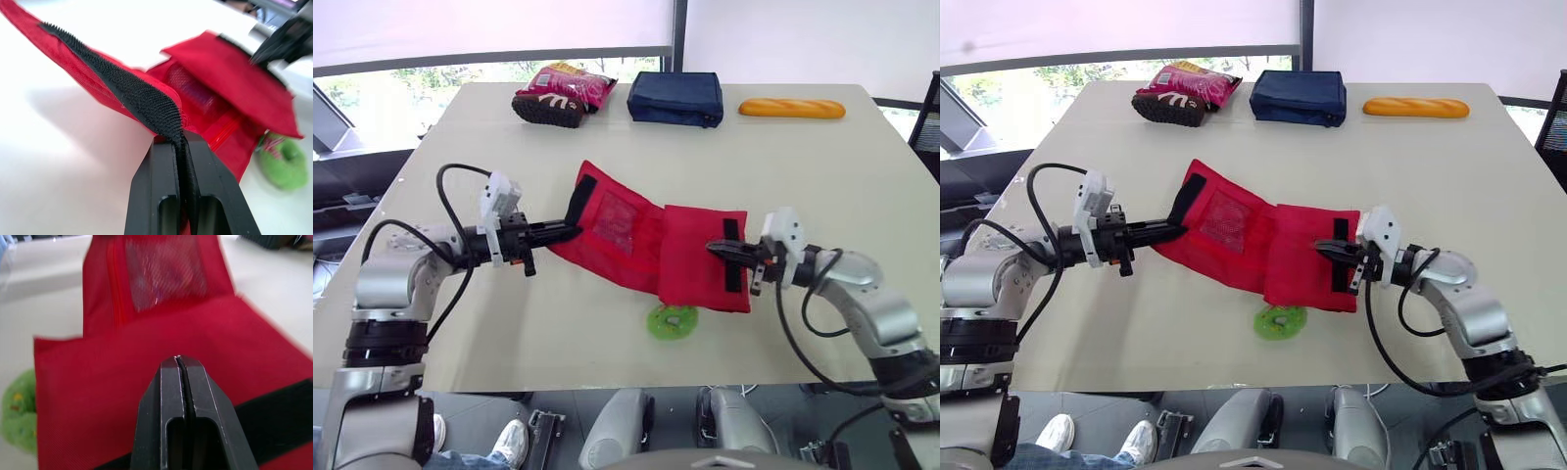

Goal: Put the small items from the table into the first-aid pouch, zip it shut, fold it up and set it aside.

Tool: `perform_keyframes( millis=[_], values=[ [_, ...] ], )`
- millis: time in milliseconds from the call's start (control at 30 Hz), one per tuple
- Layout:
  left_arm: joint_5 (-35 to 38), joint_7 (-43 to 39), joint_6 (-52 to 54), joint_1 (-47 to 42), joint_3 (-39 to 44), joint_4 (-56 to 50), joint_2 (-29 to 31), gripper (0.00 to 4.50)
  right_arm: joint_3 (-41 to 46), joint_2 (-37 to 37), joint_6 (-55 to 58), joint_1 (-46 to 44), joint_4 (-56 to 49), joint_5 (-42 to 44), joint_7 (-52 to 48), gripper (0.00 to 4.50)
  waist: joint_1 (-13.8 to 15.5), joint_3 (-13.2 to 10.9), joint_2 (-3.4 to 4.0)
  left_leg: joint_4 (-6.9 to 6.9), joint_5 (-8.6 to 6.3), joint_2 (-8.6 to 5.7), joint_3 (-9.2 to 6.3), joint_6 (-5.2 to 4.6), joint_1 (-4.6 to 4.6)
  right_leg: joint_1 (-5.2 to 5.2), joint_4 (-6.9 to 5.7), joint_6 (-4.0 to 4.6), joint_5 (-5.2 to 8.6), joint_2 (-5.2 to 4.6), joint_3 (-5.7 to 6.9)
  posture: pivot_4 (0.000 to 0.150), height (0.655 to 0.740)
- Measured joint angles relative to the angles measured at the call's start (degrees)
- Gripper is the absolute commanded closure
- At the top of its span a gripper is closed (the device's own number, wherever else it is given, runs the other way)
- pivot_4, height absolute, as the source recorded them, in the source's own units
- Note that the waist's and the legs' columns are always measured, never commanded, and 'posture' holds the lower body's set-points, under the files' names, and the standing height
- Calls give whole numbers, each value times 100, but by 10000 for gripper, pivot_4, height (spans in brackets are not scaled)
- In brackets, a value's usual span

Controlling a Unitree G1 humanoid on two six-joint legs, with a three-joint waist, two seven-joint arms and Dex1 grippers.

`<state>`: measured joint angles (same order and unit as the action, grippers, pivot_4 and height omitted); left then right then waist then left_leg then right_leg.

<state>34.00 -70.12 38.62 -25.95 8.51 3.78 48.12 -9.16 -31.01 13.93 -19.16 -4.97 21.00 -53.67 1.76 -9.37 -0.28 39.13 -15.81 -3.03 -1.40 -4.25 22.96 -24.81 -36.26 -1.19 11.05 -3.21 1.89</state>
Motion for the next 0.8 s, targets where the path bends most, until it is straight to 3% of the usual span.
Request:
perform_keyframes(
  millis=[233, 433, 633, 800],
  values=[
    [845, -93, 698, -544, 51, -458, -134, 45000, -260, -40, -426, -207, 272, -546, -108, 44750, -90, 3, -6, 3, 2, 0, -4, 4, -14, 10, -7, 0, 0, 3, 1, 1500, 7395],
    [1370, 283, 1272, -1043, -367, -1143, -962, 45000, -321, 45, -404, -280, 292, -656, -98, 44750, -135, 4, -8, 3, 7, 1, 1, 13, -23, 8, -24, 0, 1, 9, -10, 1500, 7395],
    [896, 369, 1182, -1055, -1427, -1126, -1502, 45000, -351, 144, -385, -364, 375, -727, -93, 44750, -142, 5, -8, 3, 10, -1, 1, 16, -28, 8, -32, 1, 1, 10, -13, 1500, 7395],
    [350, 450, 733, -1087, -1844, -625, -1949, 45000, -329, 170, -342, -378, 373, -771, -66, 44750, -105, 5, -8, 5, 10, -3, 1, 16, -29, 9, -32, 1, 1, 9, -15, 1500, 7395]
  ],
)
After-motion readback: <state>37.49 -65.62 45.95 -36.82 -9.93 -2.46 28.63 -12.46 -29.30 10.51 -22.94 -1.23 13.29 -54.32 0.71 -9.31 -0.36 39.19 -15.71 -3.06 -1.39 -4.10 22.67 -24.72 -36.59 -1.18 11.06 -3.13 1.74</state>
